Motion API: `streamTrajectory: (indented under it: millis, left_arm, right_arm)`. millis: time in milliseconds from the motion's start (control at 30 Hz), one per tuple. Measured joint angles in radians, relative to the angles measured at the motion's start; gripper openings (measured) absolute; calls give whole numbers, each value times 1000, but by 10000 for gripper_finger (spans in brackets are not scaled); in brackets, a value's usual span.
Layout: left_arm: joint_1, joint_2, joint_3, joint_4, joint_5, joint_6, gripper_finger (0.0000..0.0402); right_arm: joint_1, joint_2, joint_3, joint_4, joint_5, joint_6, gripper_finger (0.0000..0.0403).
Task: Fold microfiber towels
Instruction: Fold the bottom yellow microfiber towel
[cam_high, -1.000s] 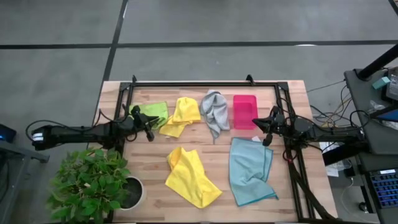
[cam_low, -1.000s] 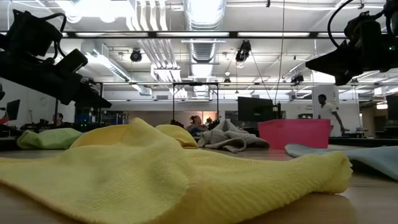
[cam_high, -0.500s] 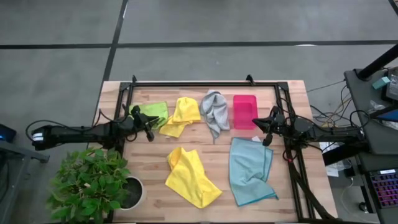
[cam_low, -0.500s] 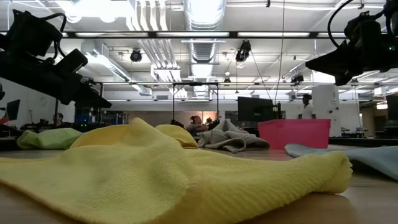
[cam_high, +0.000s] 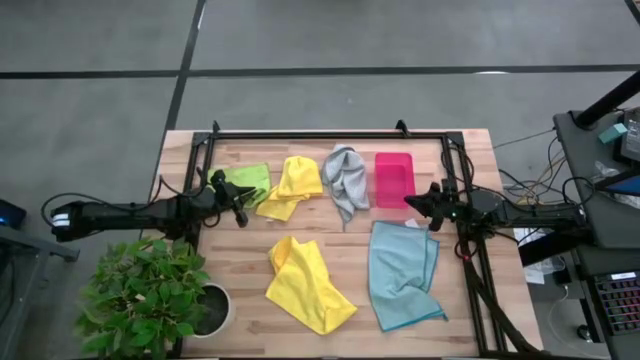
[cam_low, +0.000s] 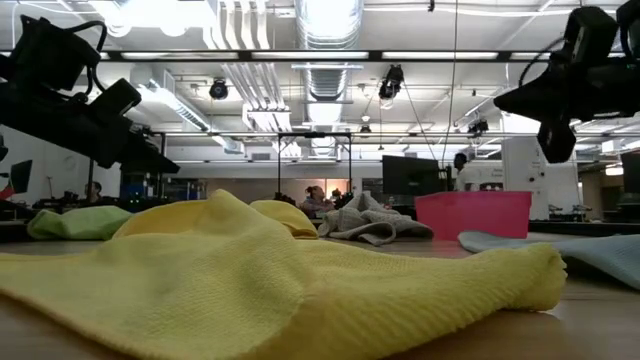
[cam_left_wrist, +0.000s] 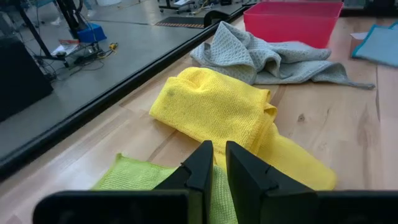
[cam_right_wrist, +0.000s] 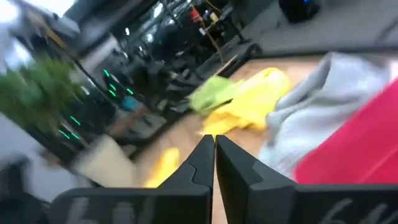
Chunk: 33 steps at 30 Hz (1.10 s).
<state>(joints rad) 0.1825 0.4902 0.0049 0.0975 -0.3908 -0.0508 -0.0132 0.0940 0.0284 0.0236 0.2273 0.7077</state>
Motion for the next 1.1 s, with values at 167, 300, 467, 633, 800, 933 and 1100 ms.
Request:
streamTrajectory:
  millis: [167, 300, 467, 633, 800, 933, 1100]
  left_arm:
    - [-1, 0, 0, 9, 74, -455, 31]
    - [-1, 0, 0, 56, 72, -843, 31]
    - [0, 0, 0, 115, 39, -876, 31]
    - [0, 0, 0, 126, 25, -883, 31]
    - [-1, 1, 13, 205, 163, -759, 31]
    - [-2, 30, 93, 214, 243, -668, 31]
    - [-6, 119, 191, 212, 288, -582, 31]
  right_arm:
    - [0, 1, 0, 3, 85, 32, 9]
    - [0, 0, 0, 3, 96, 15, 9]
    - [0, 0, 0, 4, 97, -39, 9]
    - [0, 1, 0, 11, 147, -166, 9]
    - [-1, 15, 0, 80, 170, -207, 9]
    - [-1, 71, 0, 262, 170, -291, 9]
    - [-1, 205, 0, 525, 168, -388, 9]
